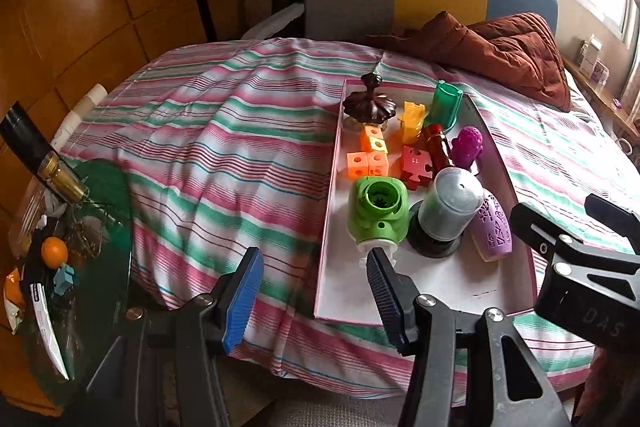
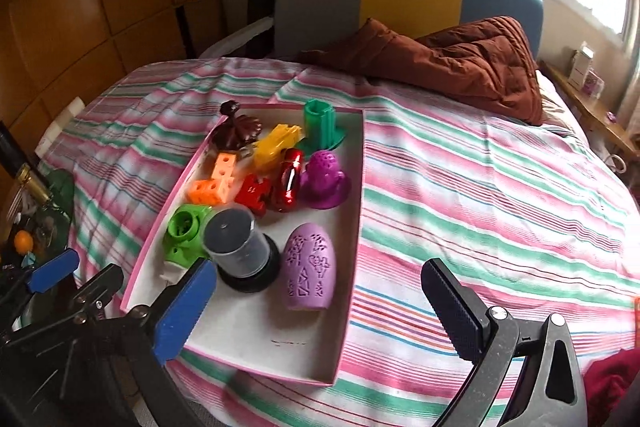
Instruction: Organize rigid objects
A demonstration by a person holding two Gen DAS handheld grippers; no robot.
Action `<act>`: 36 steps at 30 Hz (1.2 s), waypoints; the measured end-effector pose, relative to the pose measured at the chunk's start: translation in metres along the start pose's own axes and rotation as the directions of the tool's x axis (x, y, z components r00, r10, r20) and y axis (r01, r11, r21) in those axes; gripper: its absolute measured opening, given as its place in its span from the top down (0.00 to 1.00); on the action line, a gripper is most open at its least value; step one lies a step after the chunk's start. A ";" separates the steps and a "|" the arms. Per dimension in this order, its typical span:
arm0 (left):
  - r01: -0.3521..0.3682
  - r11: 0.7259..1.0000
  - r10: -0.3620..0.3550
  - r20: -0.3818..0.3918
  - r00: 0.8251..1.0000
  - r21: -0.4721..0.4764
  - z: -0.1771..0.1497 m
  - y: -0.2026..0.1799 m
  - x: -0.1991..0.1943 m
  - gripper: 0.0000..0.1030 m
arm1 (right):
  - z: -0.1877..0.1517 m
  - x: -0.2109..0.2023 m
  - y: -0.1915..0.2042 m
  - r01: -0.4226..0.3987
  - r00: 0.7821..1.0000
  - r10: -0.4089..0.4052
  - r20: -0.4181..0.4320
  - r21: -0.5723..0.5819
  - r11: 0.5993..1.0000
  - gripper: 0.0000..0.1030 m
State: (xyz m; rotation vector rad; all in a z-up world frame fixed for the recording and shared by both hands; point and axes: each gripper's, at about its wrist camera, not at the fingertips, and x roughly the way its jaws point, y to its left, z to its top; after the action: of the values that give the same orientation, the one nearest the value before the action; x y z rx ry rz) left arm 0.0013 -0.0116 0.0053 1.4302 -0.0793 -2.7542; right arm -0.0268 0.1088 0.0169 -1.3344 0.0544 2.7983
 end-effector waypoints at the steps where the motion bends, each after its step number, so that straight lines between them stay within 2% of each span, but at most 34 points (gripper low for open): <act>1: -0.003 1.000 0.003 -0.003 1.000 0.000 0.001 0.000 0.001 0.47 | 0.000 -0.001 -0.001 0.003 1.000 -0.003 0.003 0.004 1.000 0.00; 6: 0.006 1.000 -0.007 -0.033 0.999 -0.018 0.004 -0.001 0.006 0.47 | 0.004 -0.002 -0.007 0.013 1.000 -0.014 0.011 0.034 0.999 0.00; 23: 0.031 0.999 -0.031 0.001 1.000 -0.016 0.009 -0.004 -0.001 0.47 | 0.012 -0.001 0.001 0.008 1.000 -0.009 0.013 0.039 0.999 0.00; 27: 0.057 0.998 -0.057 -0.012 0.998 -0.028 0.010 -0.002 0.000 0.57 | 0.013 -0.002 0.000 0.012 1.000 -0.013 0.019 0.044 0.999 0.00; 36: 0.043 0.999 -0.043 -0.018 0.999 0.007 0.009 -0.011 0.002 0.58 | 0.014 -0.003 -0.002 0.021 1.000 -0.022 0.018 0.045 0.999 0.00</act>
State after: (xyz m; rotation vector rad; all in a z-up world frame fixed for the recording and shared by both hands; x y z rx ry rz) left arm -0.0071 -0.0009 0.0081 1.4755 -0.0596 -2.7773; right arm -0.0356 0.1113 0.0274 -1.2913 0.1007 2.7747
